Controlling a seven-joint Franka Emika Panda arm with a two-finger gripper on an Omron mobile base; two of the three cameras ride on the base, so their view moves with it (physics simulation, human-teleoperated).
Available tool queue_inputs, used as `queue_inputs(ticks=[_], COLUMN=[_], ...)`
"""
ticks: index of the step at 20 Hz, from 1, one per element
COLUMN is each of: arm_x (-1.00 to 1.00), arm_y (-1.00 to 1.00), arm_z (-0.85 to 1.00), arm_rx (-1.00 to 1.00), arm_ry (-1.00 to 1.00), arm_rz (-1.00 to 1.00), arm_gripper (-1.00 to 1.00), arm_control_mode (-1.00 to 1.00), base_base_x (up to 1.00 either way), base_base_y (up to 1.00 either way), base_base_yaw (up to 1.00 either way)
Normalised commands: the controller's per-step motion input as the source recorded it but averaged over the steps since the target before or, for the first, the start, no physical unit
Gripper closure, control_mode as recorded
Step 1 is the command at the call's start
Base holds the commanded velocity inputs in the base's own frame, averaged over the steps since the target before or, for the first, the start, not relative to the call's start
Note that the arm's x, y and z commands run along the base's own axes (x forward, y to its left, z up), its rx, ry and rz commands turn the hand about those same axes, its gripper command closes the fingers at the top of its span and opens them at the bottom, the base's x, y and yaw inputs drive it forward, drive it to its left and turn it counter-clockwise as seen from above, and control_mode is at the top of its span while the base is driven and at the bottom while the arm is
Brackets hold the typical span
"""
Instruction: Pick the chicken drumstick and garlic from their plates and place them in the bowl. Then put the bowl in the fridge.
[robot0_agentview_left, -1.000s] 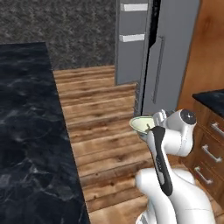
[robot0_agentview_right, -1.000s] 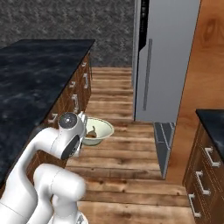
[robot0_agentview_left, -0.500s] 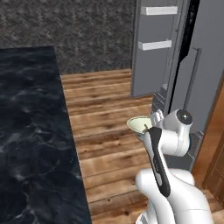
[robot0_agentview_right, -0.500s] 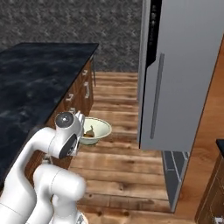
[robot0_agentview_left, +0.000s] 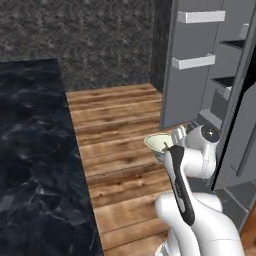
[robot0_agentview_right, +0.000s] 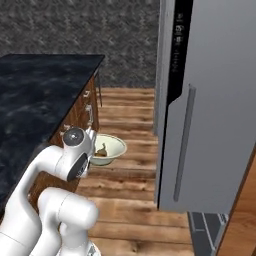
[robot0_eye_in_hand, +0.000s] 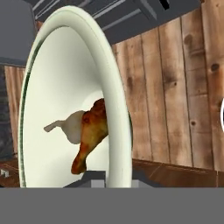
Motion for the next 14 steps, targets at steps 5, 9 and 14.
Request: queue_inputs(ticks=[5,9,14], arm_x=[0.0,0.0,0.0], arm_y=[0.0,0.0,0.0], arm_z=[0.0,0.0,0.0], arm_rx=[0.0,0.0,0.0], arm_ry=[0.0,0.0,0.0], arm_rz=[0.0,0.0,0.0], arm_gripper=[1.0,1.0,1.0], arm_control_mode=[1.0,1.0,1.0], base_base_x=[0.63,0.62,0.57], base_base_y=[0.07,0.2,0.19], base_base_yaw=[-0.39,-0.42,-0.44])
